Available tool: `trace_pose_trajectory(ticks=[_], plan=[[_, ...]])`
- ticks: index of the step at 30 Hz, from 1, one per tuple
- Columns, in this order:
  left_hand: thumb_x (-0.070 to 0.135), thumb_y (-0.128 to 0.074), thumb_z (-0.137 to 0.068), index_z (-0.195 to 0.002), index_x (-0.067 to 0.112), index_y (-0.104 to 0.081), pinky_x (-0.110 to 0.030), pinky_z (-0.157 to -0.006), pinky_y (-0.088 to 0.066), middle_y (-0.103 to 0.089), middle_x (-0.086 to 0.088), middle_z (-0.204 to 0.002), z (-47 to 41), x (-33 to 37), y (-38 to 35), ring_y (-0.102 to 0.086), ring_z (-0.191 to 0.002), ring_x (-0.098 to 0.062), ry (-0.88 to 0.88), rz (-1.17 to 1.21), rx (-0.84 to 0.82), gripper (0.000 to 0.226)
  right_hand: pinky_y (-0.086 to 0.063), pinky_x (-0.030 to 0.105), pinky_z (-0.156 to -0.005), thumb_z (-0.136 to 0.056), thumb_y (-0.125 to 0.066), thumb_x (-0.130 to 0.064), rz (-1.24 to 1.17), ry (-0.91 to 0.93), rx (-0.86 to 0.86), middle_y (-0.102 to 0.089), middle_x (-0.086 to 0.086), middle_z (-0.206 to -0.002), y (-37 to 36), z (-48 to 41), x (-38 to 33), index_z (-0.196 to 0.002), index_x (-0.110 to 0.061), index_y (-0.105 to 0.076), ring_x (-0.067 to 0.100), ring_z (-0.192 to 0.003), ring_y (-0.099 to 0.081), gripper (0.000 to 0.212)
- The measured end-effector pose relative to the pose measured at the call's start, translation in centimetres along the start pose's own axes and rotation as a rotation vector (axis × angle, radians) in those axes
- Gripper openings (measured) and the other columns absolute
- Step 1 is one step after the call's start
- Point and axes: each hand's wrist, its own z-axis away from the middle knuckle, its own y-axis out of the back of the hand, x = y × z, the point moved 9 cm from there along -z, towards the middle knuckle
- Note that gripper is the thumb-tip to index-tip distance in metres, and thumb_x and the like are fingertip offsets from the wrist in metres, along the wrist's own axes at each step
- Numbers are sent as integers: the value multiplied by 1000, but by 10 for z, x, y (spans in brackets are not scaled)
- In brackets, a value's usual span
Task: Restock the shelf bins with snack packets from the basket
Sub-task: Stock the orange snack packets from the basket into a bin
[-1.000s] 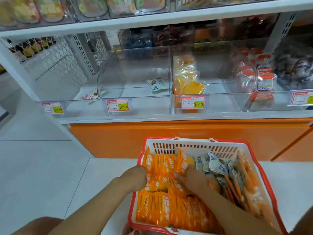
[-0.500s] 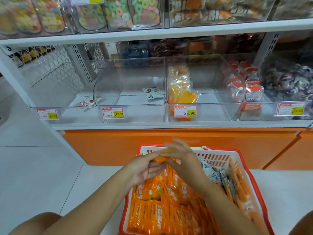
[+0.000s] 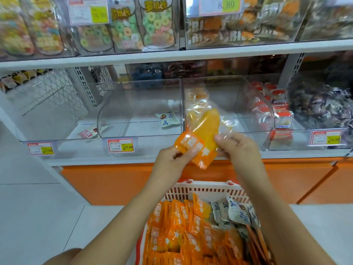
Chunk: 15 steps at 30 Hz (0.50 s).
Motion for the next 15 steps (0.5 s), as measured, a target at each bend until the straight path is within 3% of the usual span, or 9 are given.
trace_pose_trajectory(ticks=[3,5,9,12,15], plan=[[35,-50,-96,-138,22,-48,-19,-106,-27,-48,9,-137,-14,16,16,-42,-128,-5,-211,-573,136,44,-50,17,-57,-88,-65,-13,-15,142,150,-65,1,-68,28,-50,-37,-84,-16,-65,4,-54,-56,6],[32,-46,-98,-148,20,-29,-15,-108,-11,-27,6,-155,-24,11,17,-17,-143,-6,-246,-761,146,54,-50,16,-53,-87,-66,-7,70,166,176,-62,7,-67,38,-89,-48,-77,-13,-63,2,-48,-55,12],[27,-43,-99,-152,18,-14,-18,-111,-9,-12,4,-159,-36,-6,5,-2,-146,-7,-206,-872,47,60,-56,20,-54,-77,-73,2,320,-153,-76,-65,19,-85,16,-143,-8,-74,-3,-62,6,-49,-62,12],[27,-42,-99,-152,19,-11,-22,-114,-16,-8,6,-160,-39,-8,1,1,-146,-7,-191,-891,18,62,-57,30,-66,-71,-83,-14,764,-370,-207,-69,16,-86,9,-148,32,-76,-4,-61,17,-63,-63,24],[31,-42,-100,-152,22,-9,-22,-113,-15,-6,7,-160,-42,-8,2,1,-146,-6,-169,-888,15,63,-52,25,-52,-76,-80,-18,846,-478,-236,-63,12,-74,7,-138,42,-82,-1,-59,17,-58,-59,27]])
